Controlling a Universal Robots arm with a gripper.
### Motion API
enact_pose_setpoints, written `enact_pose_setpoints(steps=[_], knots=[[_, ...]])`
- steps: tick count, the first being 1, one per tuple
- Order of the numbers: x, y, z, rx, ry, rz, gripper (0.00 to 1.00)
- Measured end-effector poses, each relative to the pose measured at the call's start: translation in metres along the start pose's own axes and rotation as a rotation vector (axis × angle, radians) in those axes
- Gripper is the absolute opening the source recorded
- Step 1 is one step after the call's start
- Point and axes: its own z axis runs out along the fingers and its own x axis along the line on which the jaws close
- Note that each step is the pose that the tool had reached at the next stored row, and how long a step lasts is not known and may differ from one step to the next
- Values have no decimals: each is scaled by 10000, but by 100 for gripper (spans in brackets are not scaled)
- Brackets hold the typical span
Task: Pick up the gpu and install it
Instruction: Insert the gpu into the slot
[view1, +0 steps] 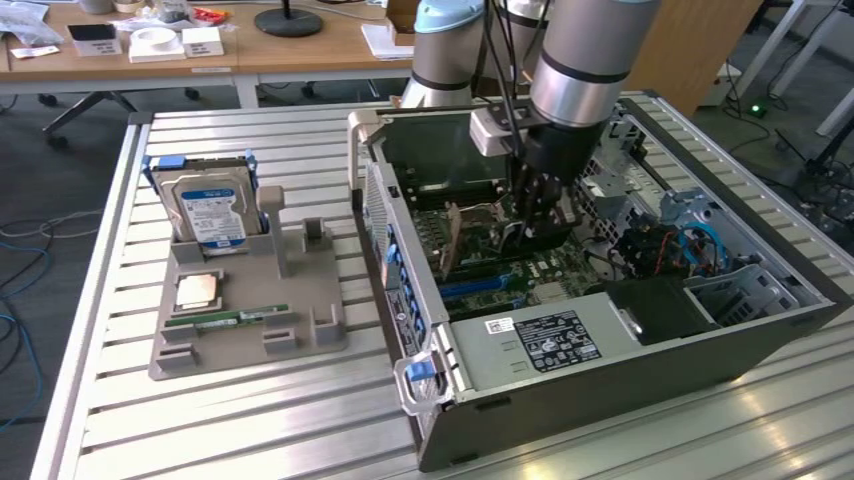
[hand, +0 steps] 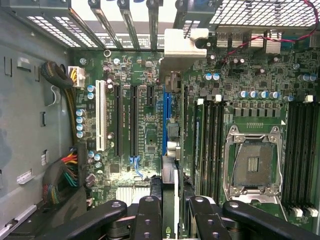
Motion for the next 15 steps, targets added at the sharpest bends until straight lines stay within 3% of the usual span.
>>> enact_pose_setpoints(steps=[15], knots=[[2,65,91,-1,2,0,26]])
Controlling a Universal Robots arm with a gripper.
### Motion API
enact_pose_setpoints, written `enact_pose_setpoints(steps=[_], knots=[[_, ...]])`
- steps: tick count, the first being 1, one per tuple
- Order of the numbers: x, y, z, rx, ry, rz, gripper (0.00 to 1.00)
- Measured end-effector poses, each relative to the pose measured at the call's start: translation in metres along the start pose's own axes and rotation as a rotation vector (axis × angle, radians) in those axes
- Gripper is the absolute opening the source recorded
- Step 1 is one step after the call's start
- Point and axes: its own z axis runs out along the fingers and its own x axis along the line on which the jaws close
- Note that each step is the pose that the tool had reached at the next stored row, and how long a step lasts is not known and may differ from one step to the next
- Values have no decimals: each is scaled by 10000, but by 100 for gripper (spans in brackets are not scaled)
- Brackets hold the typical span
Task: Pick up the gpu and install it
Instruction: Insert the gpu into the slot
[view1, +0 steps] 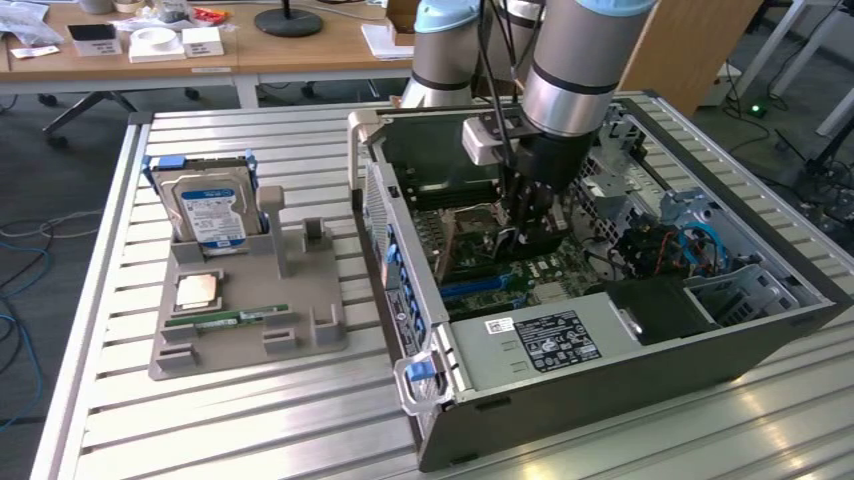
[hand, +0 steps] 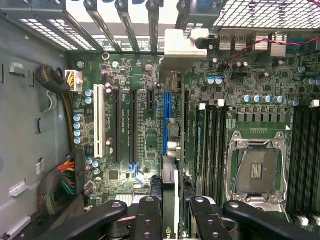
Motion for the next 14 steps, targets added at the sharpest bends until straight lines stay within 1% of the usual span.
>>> enact_pose_setpoints(steps=[10,14], knots=[[2,47,69,0,0,-1,26],[2,57,73,-1,1,2,26]])
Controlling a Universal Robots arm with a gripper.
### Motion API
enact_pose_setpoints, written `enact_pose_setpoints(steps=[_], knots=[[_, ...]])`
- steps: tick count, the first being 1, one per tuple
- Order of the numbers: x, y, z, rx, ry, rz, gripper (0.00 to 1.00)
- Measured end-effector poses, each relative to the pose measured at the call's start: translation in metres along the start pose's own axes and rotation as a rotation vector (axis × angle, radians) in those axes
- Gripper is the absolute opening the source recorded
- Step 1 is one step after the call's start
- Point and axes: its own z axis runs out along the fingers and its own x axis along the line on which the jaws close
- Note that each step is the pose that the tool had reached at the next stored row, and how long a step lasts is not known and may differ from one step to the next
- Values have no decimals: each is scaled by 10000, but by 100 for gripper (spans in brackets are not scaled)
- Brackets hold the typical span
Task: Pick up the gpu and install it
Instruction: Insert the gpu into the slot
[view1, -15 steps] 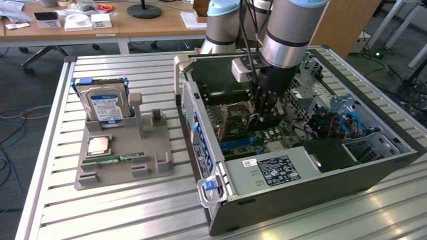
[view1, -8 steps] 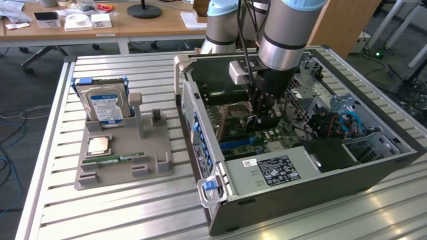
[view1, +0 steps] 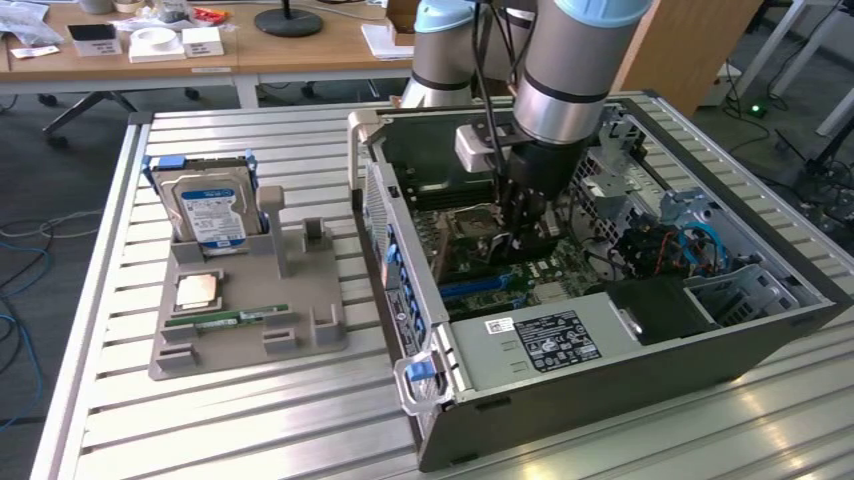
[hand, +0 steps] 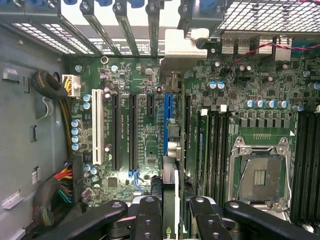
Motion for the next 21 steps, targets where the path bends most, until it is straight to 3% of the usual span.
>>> enact_pose_setpoints(steps=[21], knots=[[29,66,39,0,-1,-19,26]])
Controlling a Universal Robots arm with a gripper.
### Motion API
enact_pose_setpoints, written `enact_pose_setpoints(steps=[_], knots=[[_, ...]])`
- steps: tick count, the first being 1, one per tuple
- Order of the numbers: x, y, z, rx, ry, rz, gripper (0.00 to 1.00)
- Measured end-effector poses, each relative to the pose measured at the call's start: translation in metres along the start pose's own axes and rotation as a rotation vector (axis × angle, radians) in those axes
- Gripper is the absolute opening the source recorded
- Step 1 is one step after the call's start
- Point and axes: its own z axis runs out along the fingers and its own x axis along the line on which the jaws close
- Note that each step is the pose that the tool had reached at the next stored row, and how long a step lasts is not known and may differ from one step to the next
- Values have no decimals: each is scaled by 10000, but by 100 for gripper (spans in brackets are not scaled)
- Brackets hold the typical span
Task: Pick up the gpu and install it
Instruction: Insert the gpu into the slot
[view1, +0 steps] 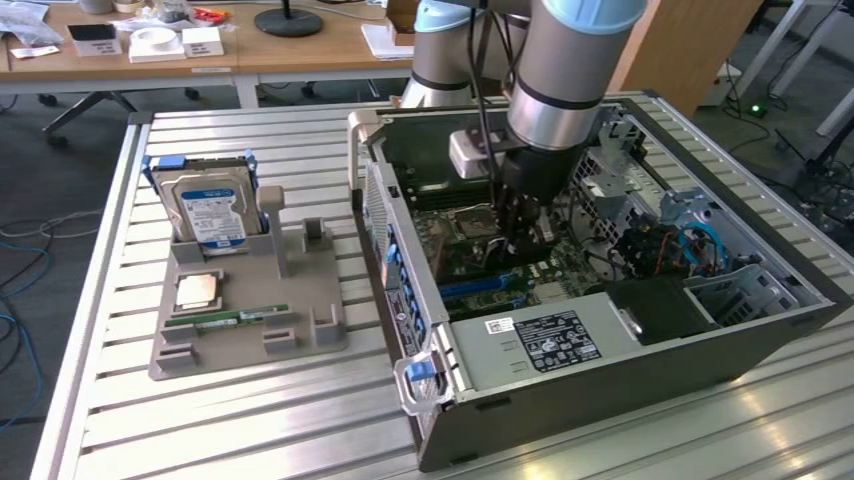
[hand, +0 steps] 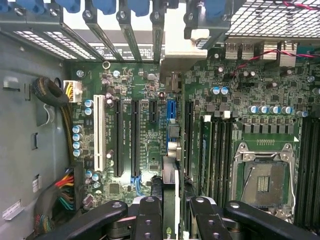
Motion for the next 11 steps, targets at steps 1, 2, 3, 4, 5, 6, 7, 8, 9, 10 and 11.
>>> enact_pose_setpoints(steps=[1,2,3,4,5,6,7,8,9,10,11], knots=[[0,6,5,0,1,-5,26],[1,11,9,-1,1,-9,26],[1,15,12,-1,1,-13,26],[1,16,12,-1,2,-14,26],[0,16,12,-2,2,-17,26],[1,18,14,-1,0,-17,26],[2,21,16,1,-2,-18,26],[3,24,17,1,-3,-19,26],[4,28,17,0,-2,-20,26],[4,31,18,-1,-1,-23,26],[5,35,18,-1,0,-25,26]])
